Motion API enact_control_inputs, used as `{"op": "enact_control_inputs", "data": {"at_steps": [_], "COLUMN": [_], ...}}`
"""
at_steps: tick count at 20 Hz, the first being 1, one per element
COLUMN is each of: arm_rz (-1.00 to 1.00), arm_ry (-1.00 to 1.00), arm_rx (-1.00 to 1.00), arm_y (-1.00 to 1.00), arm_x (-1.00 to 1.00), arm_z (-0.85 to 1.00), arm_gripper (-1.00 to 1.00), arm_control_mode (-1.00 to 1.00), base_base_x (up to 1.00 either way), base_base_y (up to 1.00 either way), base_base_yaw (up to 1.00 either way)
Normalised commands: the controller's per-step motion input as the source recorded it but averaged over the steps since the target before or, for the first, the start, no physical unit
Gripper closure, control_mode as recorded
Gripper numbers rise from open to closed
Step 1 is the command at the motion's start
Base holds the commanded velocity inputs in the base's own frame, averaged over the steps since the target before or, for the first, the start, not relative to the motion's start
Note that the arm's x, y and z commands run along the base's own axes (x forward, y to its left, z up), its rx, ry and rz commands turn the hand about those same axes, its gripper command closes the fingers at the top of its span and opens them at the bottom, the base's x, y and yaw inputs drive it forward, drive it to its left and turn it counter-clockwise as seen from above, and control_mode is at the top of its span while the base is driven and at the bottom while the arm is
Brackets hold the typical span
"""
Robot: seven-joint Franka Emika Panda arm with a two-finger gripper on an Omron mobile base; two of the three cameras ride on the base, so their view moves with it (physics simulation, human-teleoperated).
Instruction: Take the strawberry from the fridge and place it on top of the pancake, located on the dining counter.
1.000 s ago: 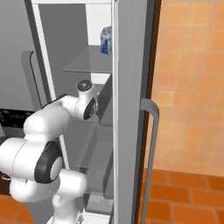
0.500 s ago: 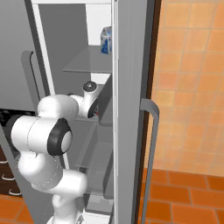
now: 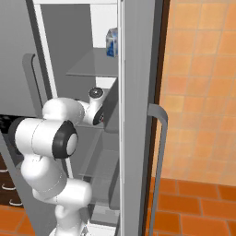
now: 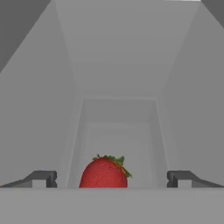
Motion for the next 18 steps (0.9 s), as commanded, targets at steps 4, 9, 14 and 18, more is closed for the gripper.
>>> {"op": "enact_control_inputs", "data": {"at_steps": [4, 9, 14, 18], "arm_rz": [0.00, 0.00, 0.00, 0.00], "arm_ry": [0.00, 0.00, 0.00, 0.00], "arm_rx": [0.00, 0.00, 0.00, 0.00], "arm_y": [0.01, 0.00, 0.02, 0.04], "arm_x": [-0.01, 0.00, 0.06, 0.21], "arm_z": [-0.15, -0.13, -0.19, -0.18], "arm_gripper": [-1.00, -1.00, -1.00, -1.00], "arm_control_mode": [-1.00, -1.00, -1.00, -1.00], "base_base_x": [0.00, 0.00, 0.00, 0.00], "base_base_y": [0.00, 0.00, 0.00, 0.00], "base_base_yaw": [0.00, 0.00, 0.00, 0.00]}}
